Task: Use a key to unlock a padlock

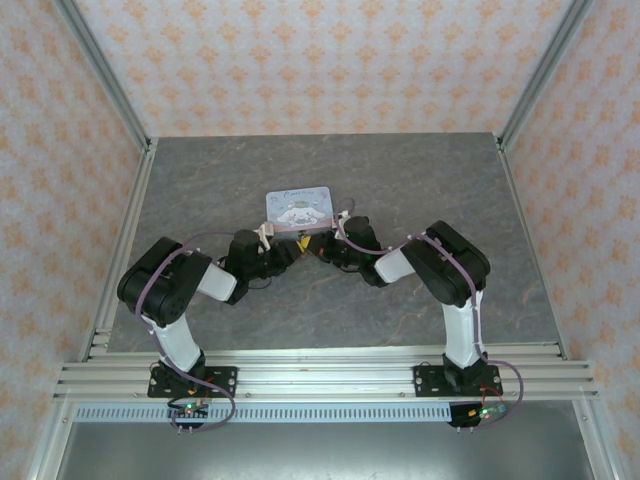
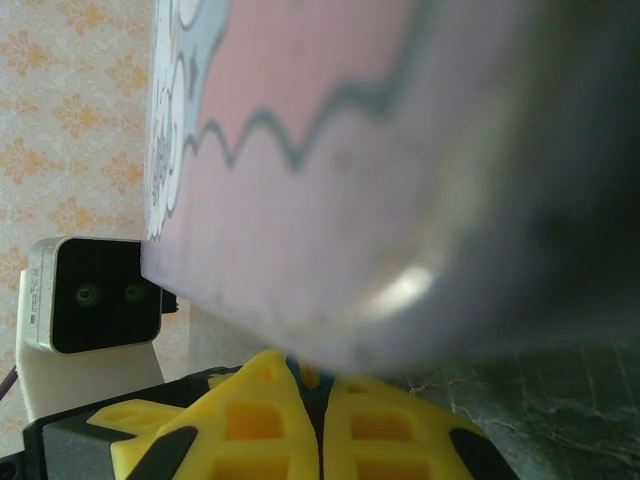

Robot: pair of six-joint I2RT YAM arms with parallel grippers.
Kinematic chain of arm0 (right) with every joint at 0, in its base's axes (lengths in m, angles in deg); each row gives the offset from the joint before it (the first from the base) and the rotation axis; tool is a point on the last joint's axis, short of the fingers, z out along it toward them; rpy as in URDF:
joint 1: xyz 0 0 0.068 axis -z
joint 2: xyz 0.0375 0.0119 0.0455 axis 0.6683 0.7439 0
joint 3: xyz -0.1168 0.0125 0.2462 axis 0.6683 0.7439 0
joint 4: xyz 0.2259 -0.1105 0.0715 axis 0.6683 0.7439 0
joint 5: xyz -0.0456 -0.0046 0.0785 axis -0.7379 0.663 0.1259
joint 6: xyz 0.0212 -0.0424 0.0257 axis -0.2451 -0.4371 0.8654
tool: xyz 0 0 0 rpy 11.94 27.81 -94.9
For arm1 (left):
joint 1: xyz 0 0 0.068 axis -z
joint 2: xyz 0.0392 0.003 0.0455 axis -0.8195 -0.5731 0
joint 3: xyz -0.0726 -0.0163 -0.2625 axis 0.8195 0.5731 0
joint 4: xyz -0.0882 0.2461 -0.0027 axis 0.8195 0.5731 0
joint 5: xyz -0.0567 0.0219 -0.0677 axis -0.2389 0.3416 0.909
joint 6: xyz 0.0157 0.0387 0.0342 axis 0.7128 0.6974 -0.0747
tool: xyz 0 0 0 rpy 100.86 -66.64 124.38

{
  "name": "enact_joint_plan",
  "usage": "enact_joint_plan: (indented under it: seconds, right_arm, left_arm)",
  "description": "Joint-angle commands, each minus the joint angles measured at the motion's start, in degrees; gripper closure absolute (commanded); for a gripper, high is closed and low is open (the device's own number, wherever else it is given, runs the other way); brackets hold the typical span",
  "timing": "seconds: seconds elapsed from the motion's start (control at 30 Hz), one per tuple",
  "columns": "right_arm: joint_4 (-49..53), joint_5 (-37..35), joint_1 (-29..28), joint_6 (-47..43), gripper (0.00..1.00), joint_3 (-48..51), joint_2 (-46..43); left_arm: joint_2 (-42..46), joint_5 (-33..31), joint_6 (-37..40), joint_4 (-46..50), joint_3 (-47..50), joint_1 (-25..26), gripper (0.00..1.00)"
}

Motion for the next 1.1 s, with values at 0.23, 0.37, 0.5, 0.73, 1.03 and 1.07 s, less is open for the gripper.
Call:
enact_joint_plan:
  seconds: [0.23,0.37,0.5,0.73,1.03,1.07]
  right_arm:
    - [-3.04,1.15,0.5,0.68,1.0,0.86,1.32]
    - [-3.21,1.06,0.49,0.79,1.0,0.92,1.32]
    - [-3.48,0.98,0.58,0.94,1.0,1.18,1.32]
    - [-3.74,1.5,0.67,1.03,1.0,0.95,1.57]
    - [-3.85,2.0,0.65,1.1,1.0,1.01,1.58]
    - [-3.92,2.09,0.61,1.1,1.0,1.11,1.51]
  left_arm:
    - [-0.36,0.16,-0.24,-3.0,0.19,1.7,0.69]
    - [-0.09,-0.26,0.0,-2.9,1.11,1.87,0.69]
    - [0.09,-0.93,-0.15,-3.25,2.33,1.97,0.69]
    - [-0.82,-0.88,0.11,-2.91,1.25,2.07,0.71]
    - [-2.11,-0.97,-0.06,-3.12,-0.45,2.08,0.71]
    - [-2.11,-1.05,-0.18,-3.15,-0.68,2.1,0.71]
